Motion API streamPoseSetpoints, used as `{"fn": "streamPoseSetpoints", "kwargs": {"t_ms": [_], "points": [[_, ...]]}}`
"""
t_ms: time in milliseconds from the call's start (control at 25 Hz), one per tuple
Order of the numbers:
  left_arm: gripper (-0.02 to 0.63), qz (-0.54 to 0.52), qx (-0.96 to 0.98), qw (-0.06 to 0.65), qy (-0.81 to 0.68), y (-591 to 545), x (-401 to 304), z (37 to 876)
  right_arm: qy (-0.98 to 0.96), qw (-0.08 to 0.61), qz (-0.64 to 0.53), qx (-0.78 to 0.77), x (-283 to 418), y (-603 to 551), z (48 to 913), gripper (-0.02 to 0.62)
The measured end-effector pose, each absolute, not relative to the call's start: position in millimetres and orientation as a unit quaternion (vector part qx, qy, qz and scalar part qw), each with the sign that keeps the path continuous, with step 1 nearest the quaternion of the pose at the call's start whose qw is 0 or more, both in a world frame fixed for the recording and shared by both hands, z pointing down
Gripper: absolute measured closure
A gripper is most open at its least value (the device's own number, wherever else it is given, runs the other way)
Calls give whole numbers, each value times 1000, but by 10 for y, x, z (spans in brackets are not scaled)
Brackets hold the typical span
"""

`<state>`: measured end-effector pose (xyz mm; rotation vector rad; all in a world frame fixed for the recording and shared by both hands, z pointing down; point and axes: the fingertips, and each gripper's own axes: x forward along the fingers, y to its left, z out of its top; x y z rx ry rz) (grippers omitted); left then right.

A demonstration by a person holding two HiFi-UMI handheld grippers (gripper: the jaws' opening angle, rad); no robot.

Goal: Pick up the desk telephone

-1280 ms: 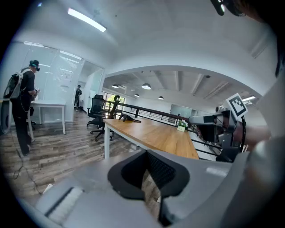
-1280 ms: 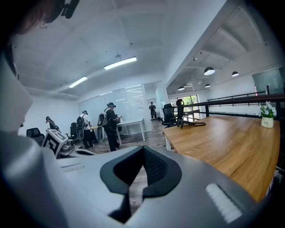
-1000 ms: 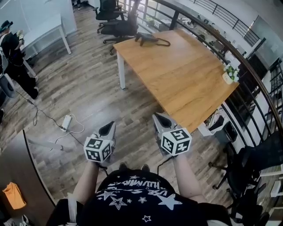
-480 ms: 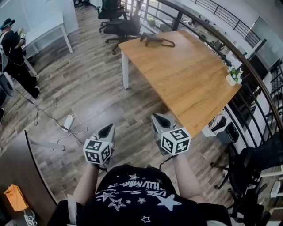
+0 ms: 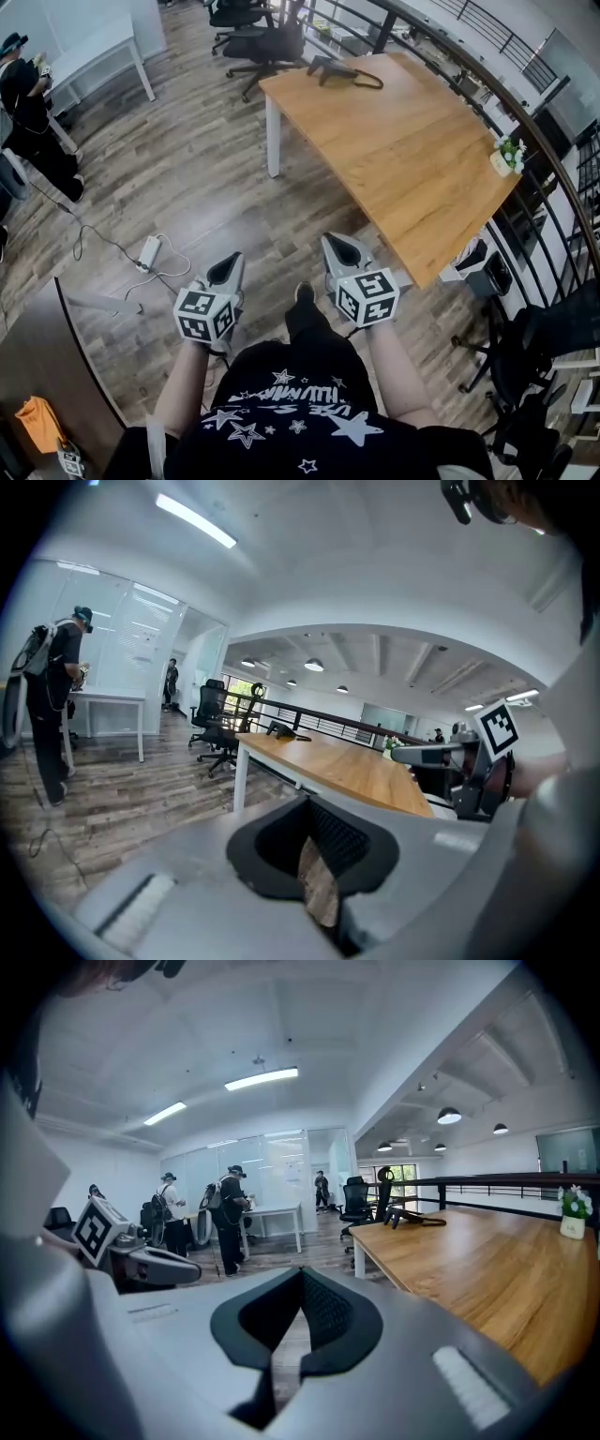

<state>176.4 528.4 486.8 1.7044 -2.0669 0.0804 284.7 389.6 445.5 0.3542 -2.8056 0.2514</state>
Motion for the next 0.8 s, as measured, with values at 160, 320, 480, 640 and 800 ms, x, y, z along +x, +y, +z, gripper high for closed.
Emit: {"fn": "streamPoseSetpoints", "kwargs": {"t_ms": [160,320,480,640,800], "points": [[603,28,609,250,-753,5257,1668,4996,-975,155,99,127,2707,3733,4514,594],[604,28,596,261,-759,5160,1508,5107,-975,159,101,114,2494,3539,4600,594],[603,31,585,260,-768,4928,1214,5132,-975,154,110,113,2152,3181,4686,594],[603,39,580,258,-772,4590,847,5088,-977,138,121,112,1769,2781,4643,594],[603,41,575,258,-775,4140,503,5044,-975,140,132,115,1489,2299,4672,594]]}}
